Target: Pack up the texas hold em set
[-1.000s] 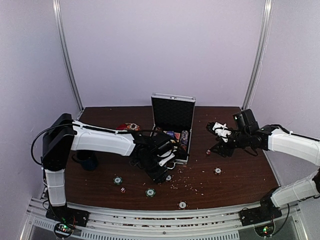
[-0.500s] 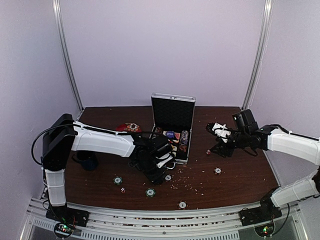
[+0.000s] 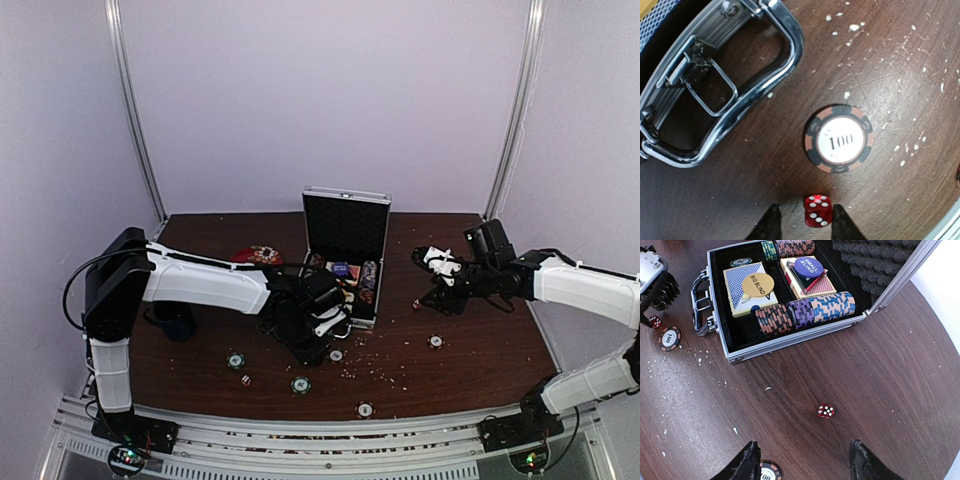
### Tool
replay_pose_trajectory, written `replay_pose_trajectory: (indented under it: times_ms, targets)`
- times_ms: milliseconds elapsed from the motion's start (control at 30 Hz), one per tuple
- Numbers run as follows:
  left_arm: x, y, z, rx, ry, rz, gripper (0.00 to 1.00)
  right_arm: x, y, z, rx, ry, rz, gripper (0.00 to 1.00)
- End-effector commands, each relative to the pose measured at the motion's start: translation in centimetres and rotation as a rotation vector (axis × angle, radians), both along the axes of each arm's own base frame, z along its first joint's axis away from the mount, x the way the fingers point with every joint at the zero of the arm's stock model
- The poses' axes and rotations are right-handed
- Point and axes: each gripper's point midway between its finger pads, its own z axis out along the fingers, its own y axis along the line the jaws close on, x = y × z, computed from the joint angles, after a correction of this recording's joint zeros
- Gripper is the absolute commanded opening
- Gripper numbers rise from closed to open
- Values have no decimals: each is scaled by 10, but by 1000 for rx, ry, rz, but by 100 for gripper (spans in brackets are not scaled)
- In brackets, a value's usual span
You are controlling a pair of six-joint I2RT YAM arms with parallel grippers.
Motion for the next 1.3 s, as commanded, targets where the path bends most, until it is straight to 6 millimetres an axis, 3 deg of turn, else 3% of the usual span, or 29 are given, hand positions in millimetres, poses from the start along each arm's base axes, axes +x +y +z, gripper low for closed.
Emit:
replay_pose_trajectory:
  times_ms: [0,300,567,700,933,1100,1267]
  targets:
    - [-1,-8,7,-41,9,-33,31,3,-5,-3,-21,-8,-14,60]
    - [-3,-8,3,-39,20,-43,16,3,-5,-7,-27,3,-15,60]
    - [-3,-10,5,-45,23,-51,8,3,-5,-7,-30,5,-14,60]
    - [-3,-9,1,-33,28,-52,14,3,-5,-8,-31,9,-15,60]
    - [-2,-11,0,-30,29,-52,13,3,-5,-9,-33,10,-14,60]
    - [-2,-9,-5,-9,34,-52,23,3,-5,-10,-35,14,-12,60]
    - [-1,-10,-2,-15,30,-50,19,3,-5,-10,-34,15,-11,60]
